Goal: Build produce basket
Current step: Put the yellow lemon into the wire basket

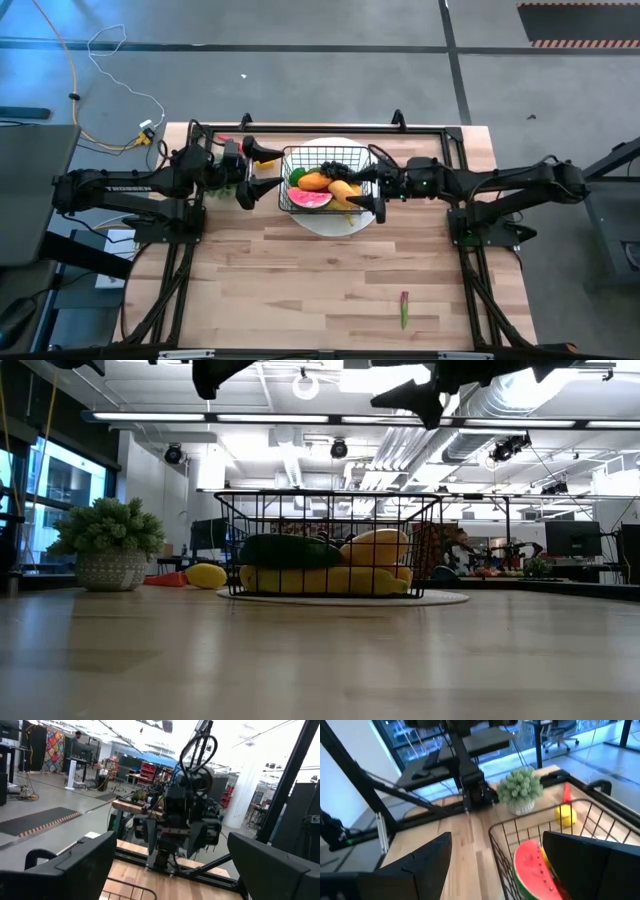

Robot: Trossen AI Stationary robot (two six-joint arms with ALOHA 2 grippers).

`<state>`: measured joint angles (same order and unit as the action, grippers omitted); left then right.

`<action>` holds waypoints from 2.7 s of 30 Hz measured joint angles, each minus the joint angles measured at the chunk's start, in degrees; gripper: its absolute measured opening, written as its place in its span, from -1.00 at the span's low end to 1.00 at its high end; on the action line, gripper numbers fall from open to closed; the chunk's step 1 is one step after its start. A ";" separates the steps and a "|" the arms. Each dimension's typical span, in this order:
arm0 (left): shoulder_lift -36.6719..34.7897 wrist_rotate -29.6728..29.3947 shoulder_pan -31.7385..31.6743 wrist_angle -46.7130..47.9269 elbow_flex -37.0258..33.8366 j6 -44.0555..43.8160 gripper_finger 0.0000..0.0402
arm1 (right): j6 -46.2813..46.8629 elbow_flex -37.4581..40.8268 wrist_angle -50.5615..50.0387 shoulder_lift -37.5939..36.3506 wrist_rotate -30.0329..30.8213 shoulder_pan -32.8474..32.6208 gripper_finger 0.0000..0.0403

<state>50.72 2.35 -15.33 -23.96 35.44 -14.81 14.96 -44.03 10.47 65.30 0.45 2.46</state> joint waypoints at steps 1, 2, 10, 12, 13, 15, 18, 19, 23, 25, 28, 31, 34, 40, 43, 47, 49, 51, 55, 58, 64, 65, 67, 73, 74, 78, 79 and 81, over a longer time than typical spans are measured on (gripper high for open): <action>0.00 0.00 0.02 0.37 0.00 0.00 0.85 | -0.12 -0.02 0.64 0.00 0.00 0.00 0.46; 0.00 0.00 0.02 0.76 0.00 0.00 0.85 | -0.49 -0.02 1.85 0.00 -0.02 0.00 0.46; 0.02 0.00 0.02 1.43 0.00 4.24 0.85 | -4.08 -0.15 6.58 -0.04 -0.39 0.00 0.46; 0.02 0.00 0.02 1.48 0.00 4.91 0.85 | -4.05 -0.15 6.39 -0.04 -0.39 0.00 0.46; 0.02 0.00 0.02 1.46 0.00 5.30 0.85 | -3.81 -0.15 6.41 -0.04 -0.41 0.00 0.46; 0.02 0.00 0.02 1.48 0.00 6.03 0.85 | -3.41 -0.15 6.41 -0.04 -0.43 0.00 0.46; 0.02 0.00 0.02 1.48 0.00 6.73 0.85 | -3.43 -0.15 6.39 -0.04 -0.42 0.00 0.46; 0.02 0.00 0.02 1.48 0.00 6.95 0.85 | -3.43 -0.15 6.37 -0.04 -0.44 0.00 0.46; 0.02 0.00 0.02 1.48 0.00 6.99 0.85 | -3.44 -0.15 6.34 -0.04 -0.44 0.00 0.46; 0.02 0.00 0.02 1.46 0.00 6.96 0.85 | -3.49 -0.15 6.16 -0.04 -0.44 0.00 0.46; 0.02 0.00 0.02 1.48 0.00 6.91 0.85 | -5.27 -0.18 5.43 -0.04 -0.44 0.00 0.46; 0.02 0.30 0.02 1.50 0.00 5.98 0.85 | -8.64 -0.20 4.57 -0.04 -0.44 0.00 0.46; 0.02 1.76 0.02 1.58 0.00 6.00 0.85 | -9.01 -0.20 4.57 -0.04 -0.44 0.01 0.46; 0.02 2.12 0.02 1.65 0.00 5.94 0.85 | -9.02 -0.21 4.45 -0.04 -0.44 0.15 0.46; 0.02 2.12 0.02 1.72 0.00 4.88 0.85 | -8.99 -0.22 4.20 -0.02 -0.44 0.15 0.46; 0.02 2.10 0.02 2.00 0.00 3.55 0.85 | -8.85 -0.22 3.52 -0.02 -0.44 0.15 0.46; 0.02 2.08 0.02 1.92 0.00 3.08 0.85 | -8.81 -0.24 2.89 -0.02 -0.44 0.15 0.46; 0.02 2.08 0.02 1.95 0.00 3.02 0.85 | -8.83 -0.24 2.43 -0.01 -0.44 0.15 0.46; 0.02 1.99 0.02 1.91 0.00 4.69 0.85 | -9.62 -0.24 2.43 0.00 -0.44 0.15 0.46; 0.02 1.37 0.02 1.87 0.00 5.45 0.85 | -9.37 -0.24 2.56 0.00 -0.02 0.15 0.46; 0.02 1.57 0.02 1.89 0.00 4.94 0.85 | -8.48 -0.24 2.28 0.00 0.00 0.15 0.46; 0.02 1.49 0.02 1.87 0.00 4.94 0.85 | -8.41 -0.24 2.28 0.00 0.00 0.15 0.46; 0.02 1.40 0.02 1.87 0.00 4.94 0.85 | -8.40 -0.24 2.26 0.00 0.00 0.15 0.46; 0.04 -2.71 -0.63 6.00 2.62 4.94 0.85 | -8.39 -0.24 2.26 0.00 0.00 0.15 0.46; 0.02 -3.63 -1.32 9.43 4.45 4.94 0.85 | -8.37 -0.24 2.24 0.00 0.00 0.15 0.46; 1.62 -7.87 -6.66 29.46 14.48 7.35 0.85 | -8.37 -0.24 2.24 0.00 0.00 0.15 0.46; 2.63 -8.32 -8.68 34.91 17.20 8.48 0.85 | -8.37 -0.24 2.24 0.00 0.00 0.15 0.46; 5.53 -8.85 -13.52 43.70 22.74 9.96 0.85 | -8.37 -0.24 2.22 0.00 0.00 0.15 0.46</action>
<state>56.25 -6.50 -28.85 19.74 58.18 -4.85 6.59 -44.27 12.69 65.30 0.45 2.61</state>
